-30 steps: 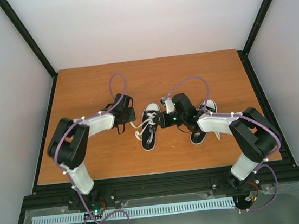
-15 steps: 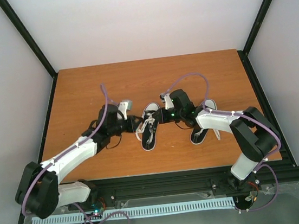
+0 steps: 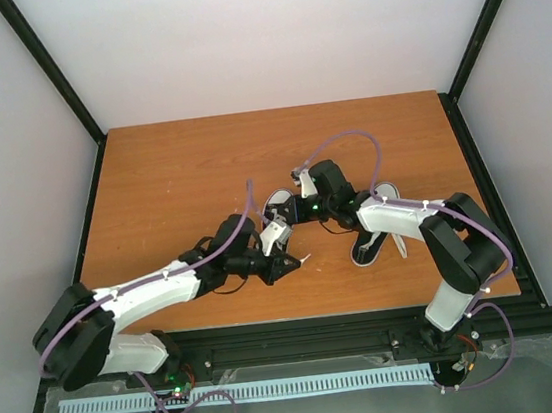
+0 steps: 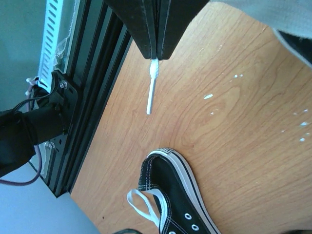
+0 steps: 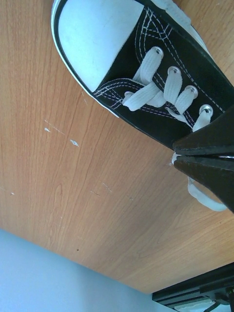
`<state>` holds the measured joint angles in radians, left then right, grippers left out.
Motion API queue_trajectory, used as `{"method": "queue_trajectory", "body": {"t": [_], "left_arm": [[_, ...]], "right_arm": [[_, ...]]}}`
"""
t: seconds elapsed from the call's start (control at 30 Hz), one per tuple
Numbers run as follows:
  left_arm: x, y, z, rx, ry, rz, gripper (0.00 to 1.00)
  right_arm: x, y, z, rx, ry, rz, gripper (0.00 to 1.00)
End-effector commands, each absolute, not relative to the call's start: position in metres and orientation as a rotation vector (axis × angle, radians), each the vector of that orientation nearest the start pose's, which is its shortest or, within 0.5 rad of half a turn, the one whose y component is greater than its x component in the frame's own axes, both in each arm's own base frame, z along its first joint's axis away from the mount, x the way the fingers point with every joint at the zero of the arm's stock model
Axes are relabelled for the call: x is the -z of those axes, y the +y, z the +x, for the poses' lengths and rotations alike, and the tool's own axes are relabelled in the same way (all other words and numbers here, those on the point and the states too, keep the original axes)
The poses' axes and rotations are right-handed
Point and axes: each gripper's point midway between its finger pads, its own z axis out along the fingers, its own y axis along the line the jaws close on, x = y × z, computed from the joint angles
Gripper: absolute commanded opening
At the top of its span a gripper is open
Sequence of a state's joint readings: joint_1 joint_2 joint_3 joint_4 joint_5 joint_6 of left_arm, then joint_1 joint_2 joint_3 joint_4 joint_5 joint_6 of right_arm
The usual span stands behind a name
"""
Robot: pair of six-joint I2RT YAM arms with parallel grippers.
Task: Tie the shoes
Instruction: Wrap the shoelace around the shoelace.
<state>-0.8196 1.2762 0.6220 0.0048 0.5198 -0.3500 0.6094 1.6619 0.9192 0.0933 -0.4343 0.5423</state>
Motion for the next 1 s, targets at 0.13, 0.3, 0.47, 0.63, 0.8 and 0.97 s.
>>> {"method": "queue_trajectory", "body": {"t": [0.13, 0.3, 0.47, 0.63, 0.8, 0.97], "left_arm": [[-0.136, -0.369, 0.199, 1.146, 2.093, 0.956, 0.04], [-0.141, -0.368, 0.21, 1.085, 2.079, 0.917, 0.41], [-0.164, -0.323, 0.221, 0.966, 2.05, 0.761, 0.63], [-0.165, -0.269, 0.248, 0.903, 2.062, 0.548, 0.72], [-0.152, -0.252, 0.29, 0.893, 2.051, 0.454, 0.67], [-0.153, -0.256, 0.314, 0.94, 1.992, 0.444, 0.49]], "right_arm": [[-0.118, 0.319, 0.329, -1.083, 2.355, -0.36, 0.03], [-0.116, 0.314, 0.328, -1.092, 2.354, -0.349, 0.03], [-0.116, 0.311, 0.325, -1.114, 2.336, -0.359, 0.03], [-0.117, 0.315, 0.319, -1.163, 2.308, -0.394, 0.03], [-0.12, 0.318, 0.314, -1.207, 2.294, -0.413, 0.03], [-0.122, 0.318, 0.312, -1.231, 2.282, -0.41, 0.03]]}}
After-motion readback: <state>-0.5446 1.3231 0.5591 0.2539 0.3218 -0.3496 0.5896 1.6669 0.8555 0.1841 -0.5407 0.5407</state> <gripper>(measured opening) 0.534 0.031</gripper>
